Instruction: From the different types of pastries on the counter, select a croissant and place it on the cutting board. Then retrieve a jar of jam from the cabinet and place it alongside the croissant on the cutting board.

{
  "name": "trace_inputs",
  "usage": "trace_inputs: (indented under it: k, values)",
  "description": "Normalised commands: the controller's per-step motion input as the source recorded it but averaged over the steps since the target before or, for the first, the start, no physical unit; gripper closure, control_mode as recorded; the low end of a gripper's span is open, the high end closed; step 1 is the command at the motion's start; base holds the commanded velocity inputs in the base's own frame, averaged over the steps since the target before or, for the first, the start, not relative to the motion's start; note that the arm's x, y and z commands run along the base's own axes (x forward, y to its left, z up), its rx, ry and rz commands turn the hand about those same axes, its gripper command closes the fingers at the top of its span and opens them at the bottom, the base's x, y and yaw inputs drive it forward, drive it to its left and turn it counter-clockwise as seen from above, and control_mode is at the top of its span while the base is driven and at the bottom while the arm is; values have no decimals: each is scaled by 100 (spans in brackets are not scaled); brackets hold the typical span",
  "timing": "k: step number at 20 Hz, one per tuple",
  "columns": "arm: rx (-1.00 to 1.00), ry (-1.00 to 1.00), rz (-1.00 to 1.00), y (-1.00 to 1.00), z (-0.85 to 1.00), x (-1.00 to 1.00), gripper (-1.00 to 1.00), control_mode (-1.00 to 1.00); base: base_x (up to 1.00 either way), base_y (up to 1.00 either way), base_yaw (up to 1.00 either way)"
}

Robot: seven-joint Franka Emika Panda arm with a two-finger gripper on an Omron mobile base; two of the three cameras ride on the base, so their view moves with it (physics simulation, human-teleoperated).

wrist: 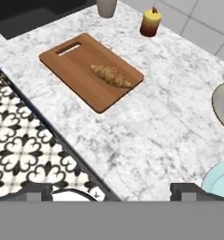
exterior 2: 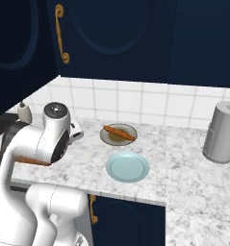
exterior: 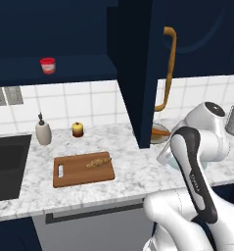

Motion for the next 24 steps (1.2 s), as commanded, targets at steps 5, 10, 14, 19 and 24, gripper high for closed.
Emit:
trace_inputs:
  k: [5, 10, 14, 19, 24]
  values:
    - [0, -1, 0, 0, -2, -22, -100, 100, -40, 2, -1]
    - [0, 0, 0, 0, 0, 0, -100, 100, -100, 60, -4]
    - [0, 0, 0, 0, 0, 0, -100, 100, -83, 100, -8]
    - [0, 0, 0, 0, 0, 0, -100, 100, 15, 100, -9]
    - [0, 0, 0, 0, 0, 0, -100, 100, 91, 78, -1]
